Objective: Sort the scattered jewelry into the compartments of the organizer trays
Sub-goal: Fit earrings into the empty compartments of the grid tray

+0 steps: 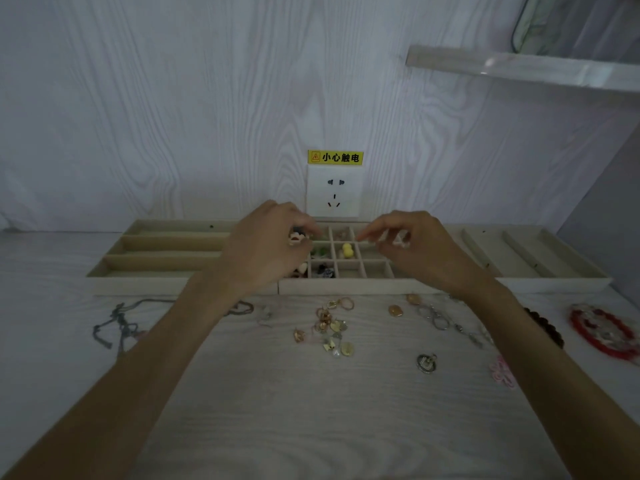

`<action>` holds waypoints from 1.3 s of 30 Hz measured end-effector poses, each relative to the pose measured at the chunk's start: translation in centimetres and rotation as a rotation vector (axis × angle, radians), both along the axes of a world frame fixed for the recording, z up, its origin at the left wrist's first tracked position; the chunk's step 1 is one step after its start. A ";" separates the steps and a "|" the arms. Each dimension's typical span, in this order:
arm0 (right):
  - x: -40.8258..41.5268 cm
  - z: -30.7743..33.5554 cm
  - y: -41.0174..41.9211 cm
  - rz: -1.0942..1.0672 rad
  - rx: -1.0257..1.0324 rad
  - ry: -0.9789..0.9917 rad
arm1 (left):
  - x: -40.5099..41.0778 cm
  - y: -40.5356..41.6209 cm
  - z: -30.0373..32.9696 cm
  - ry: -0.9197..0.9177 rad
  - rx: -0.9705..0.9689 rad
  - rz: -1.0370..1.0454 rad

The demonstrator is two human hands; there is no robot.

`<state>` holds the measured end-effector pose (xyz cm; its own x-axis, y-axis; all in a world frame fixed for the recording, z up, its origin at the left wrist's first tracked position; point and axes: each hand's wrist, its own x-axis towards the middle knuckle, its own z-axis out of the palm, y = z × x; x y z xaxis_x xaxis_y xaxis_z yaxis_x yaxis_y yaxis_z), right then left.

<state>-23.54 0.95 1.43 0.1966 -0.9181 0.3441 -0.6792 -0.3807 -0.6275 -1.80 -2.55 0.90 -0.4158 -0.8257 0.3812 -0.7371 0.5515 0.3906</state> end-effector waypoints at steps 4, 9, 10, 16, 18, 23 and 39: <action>0.8 -1.8 2.5 0.146 0.024 0.004 | 1.0 3.3 -1.5 0.047 -0.049 0.022; 1.7 -3.6 3.1 0.212 0.125 0.020 | 1.8 4.4 -3.3 0.034 -0.052 -0.069; 1.8 -3.9 3.0 0.196 0.125 0.026 | 2.0 4.4 -3.5 -0.024 -0.057 -0.104; 1.4 -4.9 3.0 0.169 0.088 0.048 | 3.0 4.3 -3.5 -0.153 -0.003 -0.163; 1.8 -5.2 3.0 0.157 0.051 0.122 | 3.3 4.3 -3.4 -0.168 0.018 -0.196; 2.5 -5.8 3.2 0.139 0.031 0.214 | 3.4 4.3 -3.7 -0.206 0.064 -0.220; 2.3 -6.2 3.3 0.103 0.060 0.110 | 1.1 5.6 -4.5 -0.018 0.022 -0.180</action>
